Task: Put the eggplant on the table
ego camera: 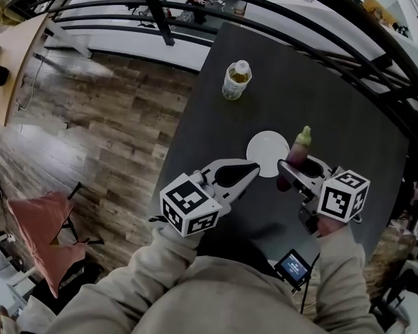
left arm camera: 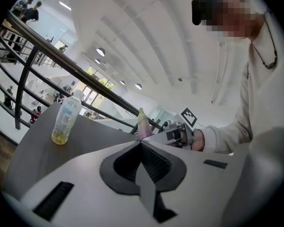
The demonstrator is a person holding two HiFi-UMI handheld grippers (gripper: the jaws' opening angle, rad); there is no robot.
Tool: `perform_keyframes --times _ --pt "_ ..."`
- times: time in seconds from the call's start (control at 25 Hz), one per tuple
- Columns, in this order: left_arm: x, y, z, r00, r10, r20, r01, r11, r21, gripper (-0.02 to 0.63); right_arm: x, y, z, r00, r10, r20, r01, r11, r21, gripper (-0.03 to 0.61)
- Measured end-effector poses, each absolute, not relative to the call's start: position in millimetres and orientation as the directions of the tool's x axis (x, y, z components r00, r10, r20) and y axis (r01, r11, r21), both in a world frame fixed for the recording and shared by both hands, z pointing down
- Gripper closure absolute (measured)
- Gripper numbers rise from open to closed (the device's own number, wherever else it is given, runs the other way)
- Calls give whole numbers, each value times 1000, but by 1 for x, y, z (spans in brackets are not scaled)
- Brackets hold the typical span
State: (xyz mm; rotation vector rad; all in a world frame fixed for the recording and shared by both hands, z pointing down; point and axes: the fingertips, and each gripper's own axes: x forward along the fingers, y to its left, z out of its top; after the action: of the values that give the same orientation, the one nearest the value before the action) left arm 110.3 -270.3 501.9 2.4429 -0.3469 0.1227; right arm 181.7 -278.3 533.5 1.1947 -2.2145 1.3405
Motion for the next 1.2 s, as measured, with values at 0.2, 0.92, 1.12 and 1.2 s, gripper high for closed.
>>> perform_keyframes --times 0.2,0.92,1.12,1.2 --pt "104 -266 517 957 -229 178 -290 -713 639 609 175 -283 563 -613 -452 648 -778 201 -595 364" --pt "82 -280 531 938 -289 189 -339 -671 659 609 201 -281 687 -490 -232 841 -871 80 -485 364" --pt "79 -277 534 937 -291 192 -342 -663 666 609 204 -280 705 -445 -176 878 -896 86 -436 364" --pt "79 -275 536 936 -292 194 -344 -658 670 609 203 -278 711 -432 -157 888 -902 93 -423 364"
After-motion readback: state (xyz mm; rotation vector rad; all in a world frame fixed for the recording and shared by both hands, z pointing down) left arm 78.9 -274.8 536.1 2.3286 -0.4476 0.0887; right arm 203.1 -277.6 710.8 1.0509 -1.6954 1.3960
